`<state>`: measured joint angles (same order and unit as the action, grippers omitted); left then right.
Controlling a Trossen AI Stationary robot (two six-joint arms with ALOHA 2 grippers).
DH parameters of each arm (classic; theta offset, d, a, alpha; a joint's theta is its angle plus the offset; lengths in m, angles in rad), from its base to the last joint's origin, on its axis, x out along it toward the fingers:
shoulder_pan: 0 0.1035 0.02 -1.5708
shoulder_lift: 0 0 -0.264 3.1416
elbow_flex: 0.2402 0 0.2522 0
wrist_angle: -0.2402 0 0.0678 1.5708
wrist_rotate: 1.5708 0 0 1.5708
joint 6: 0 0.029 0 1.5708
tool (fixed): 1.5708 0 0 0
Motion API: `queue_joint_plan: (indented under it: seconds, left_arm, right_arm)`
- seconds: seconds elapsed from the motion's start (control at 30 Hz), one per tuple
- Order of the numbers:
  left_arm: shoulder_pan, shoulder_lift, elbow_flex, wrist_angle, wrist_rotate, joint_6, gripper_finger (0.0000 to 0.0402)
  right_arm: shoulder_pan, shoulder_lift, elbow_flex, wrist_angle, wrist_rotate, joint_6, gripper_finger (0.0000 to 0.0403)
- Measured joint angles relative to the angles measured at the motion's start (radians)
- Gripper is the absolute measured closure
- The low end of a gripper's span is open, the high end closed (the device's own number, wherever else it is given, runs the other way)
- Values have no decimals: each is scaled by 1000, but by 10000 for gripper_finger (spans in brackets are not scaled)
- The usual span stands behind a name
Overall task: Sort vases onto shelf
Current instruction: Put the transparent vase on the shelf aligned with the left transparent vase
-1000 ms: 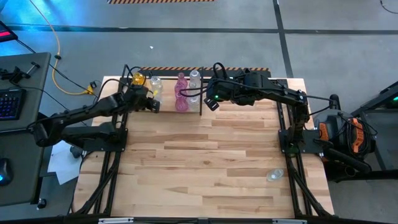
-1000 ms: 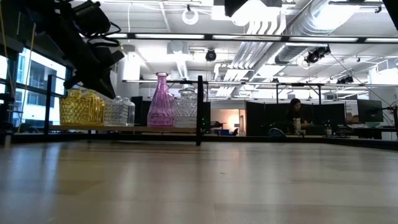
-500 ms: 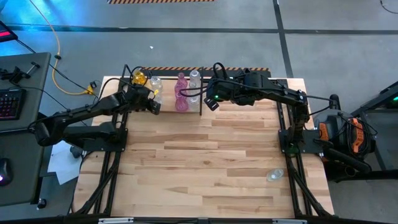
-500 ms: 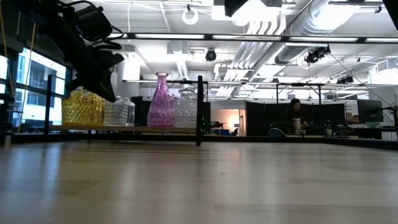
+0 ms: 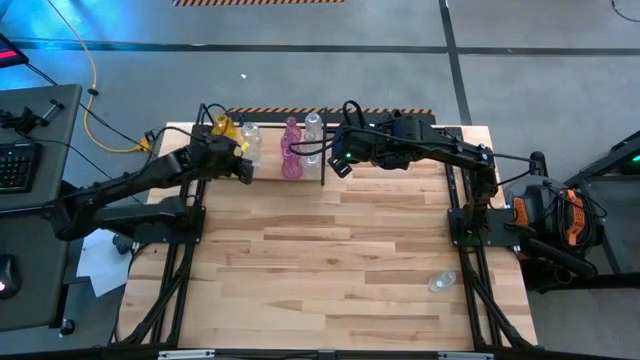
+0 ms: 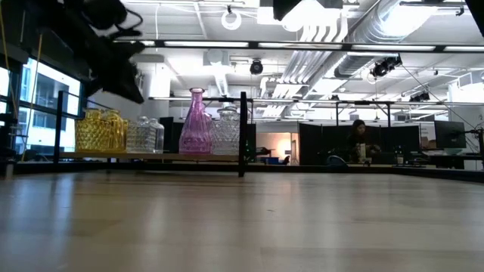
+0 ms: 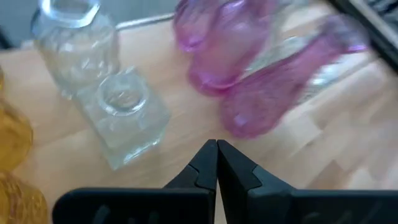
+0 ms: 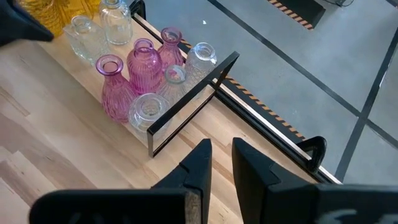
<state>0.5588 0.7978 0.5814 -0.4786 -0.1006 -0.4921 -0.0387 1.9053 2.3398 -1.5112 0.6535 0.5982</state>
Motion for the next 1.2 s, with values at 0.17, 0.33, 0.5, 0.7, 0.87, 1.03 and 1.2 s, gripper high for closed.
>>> queue_joint_plan:
  seconds: [0.17, 0.33, 0.5, 0.7, 0.87, 1.03, 1.2]
  left_arm:
    - [-2, -94, 110, -84, 76, 53, 401]
    - [-2, -169, 246, -105, 85, 84, 401]
    - [-2, -212, 335, -111, 56, 128, 401]
    - [-2, -244, 353, -183, 44, 119, 401]
    - [-2, -249, 353, -250, 38, 101, 401]
    - [-2, -248, 353, -252, 30, 101, 401]
    - [-2, -248, 353, -251, 25, 97, 401]
  right_arm:
    - [-1, 1, 0, 53, -144, -117, 359]
    - [12, 32, 0, 284, -336, -349, 359]
    - [-3, 94, 0, 611, -499, -502, 359]
    - [-59, 203, 0, 816, -801, -525, 359]
    - [-81, 298, -1, 872, -963, -551, 359]
    - [-78, 394, -1, 983, -1002, -536, 359]
    - [-70, 481, -1, 1127, -998, -386, 359]
